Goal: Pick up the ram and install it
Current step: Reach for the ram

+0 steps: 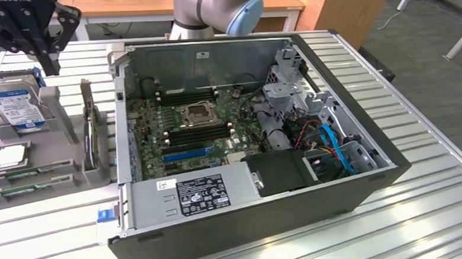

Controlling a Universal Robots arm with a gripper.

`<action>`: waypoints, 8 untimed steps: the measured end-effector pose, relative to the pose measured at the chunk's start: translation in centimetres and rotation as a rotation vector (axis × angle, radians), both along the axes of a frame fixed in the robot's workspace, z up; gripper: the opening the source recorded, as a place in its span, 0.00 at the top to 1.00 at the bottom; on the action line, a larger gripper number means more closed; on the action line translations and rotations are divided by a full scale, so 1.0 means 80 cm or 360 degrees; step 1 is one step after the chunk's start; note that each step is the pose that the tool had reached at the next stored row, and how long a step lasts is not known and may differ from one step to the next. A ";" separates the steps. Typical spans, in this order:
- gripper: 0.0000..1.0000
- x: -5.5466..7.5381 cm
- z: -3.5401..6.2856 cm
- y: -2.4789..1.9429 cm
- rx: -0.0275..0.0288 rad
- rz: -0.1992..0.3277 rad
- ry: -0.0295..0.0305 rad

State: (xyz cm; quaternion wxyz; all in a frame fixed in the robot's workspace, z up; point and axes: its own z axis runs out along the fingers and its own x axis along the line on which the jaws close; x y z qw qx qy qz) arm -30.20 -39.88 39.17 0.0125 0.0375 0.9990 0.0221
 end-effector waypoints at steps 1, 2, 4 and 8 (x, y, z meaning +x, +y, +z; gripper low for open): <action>0.90 -0.002 0.000 0.0000 0.00000 0.0000 -0.00001; 0.90 -0.005 0.000 0.0000 -0.00001 0.0000 -0.00001; 0.90 -0.009 0.000 0.0000 0.00000 0.0000 -0.00001; 0.90 -0.020 -0.001 0.0000 0.00000 0.0000 0.00000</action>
